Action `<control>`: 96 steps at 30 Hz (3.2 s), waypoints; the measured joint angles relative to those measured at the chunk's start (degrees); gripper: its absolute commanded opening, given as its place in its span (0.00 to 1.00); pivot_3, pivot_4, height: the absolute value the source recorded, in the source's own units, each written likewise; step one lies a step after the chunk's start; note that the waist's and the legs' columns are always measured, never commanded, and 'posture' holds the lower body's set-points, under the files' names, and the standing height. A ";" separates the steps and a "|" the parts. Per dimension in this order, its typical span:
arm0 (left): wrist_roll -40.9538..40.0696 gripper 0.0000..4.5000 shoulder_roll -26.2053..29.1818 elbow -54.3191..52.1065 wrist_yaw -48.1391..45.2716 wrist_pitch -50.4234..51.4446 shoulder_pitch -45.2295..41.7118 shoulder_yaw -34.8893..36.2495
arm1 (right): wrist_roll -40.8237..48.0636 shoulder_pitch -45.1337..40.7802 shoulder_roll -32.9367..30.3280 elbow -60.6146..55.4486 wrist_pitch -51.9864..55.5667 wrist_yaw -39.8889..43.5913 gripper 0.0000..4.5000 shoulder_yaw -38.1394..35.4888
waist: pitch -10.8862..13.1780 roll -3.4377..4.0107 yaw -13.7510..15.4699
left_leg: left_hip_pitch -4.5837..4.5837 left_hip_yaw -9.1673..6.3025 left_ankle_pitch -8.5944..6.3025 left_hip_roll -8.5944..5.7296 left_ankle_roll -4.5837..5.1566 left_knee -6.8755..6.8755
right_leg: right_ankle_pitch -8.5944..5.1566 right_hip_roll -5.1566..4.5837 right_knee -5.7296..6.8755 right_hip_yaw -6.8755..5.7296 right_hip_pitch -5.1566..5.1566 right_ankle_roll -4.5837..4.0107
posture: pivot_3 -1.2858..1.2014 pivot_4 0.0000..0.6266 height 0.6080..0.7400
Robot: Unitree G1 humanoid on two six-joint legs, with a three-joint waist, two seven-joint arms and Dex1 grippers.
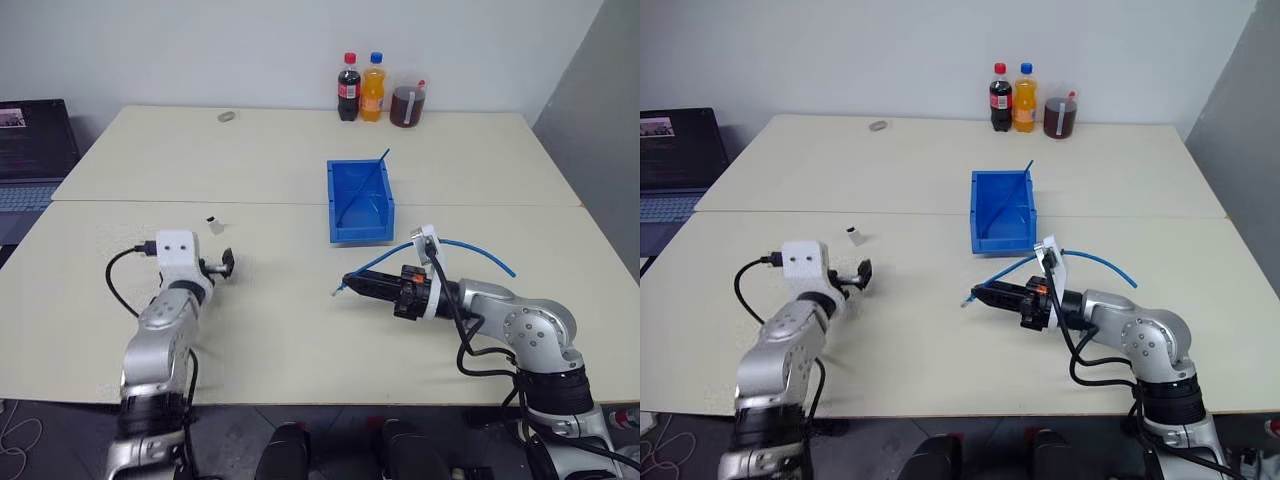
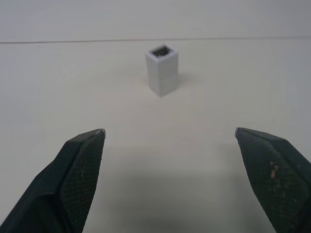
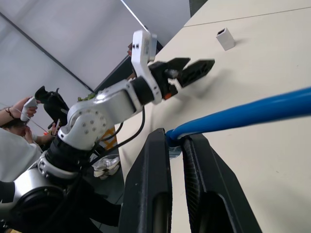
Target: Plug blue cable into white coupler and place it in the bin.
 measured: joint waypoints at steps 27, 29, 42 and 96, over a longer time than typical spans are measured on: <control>1.81 1.00 -4.19 28.66 11.04 -7.48 -19.54 3.39 | -0.15 0.09 -0.10 -0.06 -0.67 -0.20 0.01 0.02 | 0.01 -0.02 -0.14 | -0.03 -0.01 0.01 -0.04 -0.01 -0.01 | 0.05 -0.03 0.00 -0.02 -0.02 -0.03 | 0.52 0.24 1.00; 2.01 0.92 -4.11 30.96 11.17 -8.85 -20.65 3.39 | -0.14 0.10 -0.10 -0.06 -0.67 -0.20 0.01 0.02 | 0.01 -0.02 -0.10 | -0.04 -0.01 0.01 -0.04 -0.01 -0.01 | 0.05 -0.03 0.00 -0.03 -0.02 -0.02 | 0.52 0.24 1.00; 2.84 0.31 -2.84 39.44 11.16 -15.07 -23.68 3.35 | -0.13 0.29 -0.14 -0.11 -0.67 -0.56 0.01 0.02 | 0.01 -0.02 -0.15 | -0.04 -0.01 0.01 -0.04 -0.02 -0.01 | 0.06 -0.03 0.00 -0.03 -0.02 -0.03 | 0.52 0.24 1.00; 3.16 0.18 21.16 4.74 -76.22 -28.63 -3.24 -32.63 | -38.15 -5.48 -4.84 3.12 -30.48 13.35 0.01 25.64 | 0.01 0.04 0.07 | 0.11 0.02 -0.01 0.02 -0.02 0.03 | -0.10 0.00 0.03 -0.01 0.09 -0.09 | 0.52 0.24 1.00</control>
